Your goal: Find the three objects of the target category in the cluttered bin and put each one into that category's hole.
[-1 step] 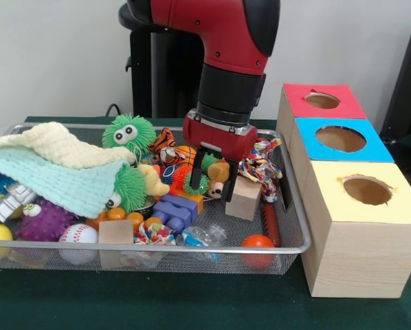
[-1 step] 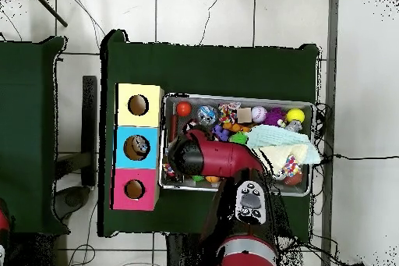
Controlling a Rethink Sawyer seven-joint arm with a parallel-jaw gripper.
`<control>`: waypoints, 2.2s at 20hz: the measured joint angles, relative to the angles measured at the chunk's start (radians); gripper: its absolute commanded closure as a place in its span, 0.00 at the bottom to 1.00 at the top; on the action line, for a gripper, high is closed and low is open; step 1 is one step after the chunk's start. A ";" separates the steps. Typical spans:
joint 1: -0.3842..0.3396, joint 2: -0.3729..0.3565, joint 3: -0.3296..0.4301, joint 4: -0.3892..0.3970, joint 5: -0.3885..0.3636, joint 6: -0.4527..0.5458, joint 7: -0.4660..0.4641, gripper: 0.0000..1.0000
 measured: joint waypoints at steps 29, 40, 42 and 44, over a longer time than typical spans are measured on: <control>0.071 0.170 -0.093 -0.064 0.214 0.000 0.000 0.00; 0.031 0.179 -0.071 -0.114 0.214 0.000 0.000 0.00; 0.024 0.179 -0.065 -0.120 0.214 0.000 0.000 0.00; 0.020 0.179 -0.062 -0.126 0.214 0.000 0.000 0.00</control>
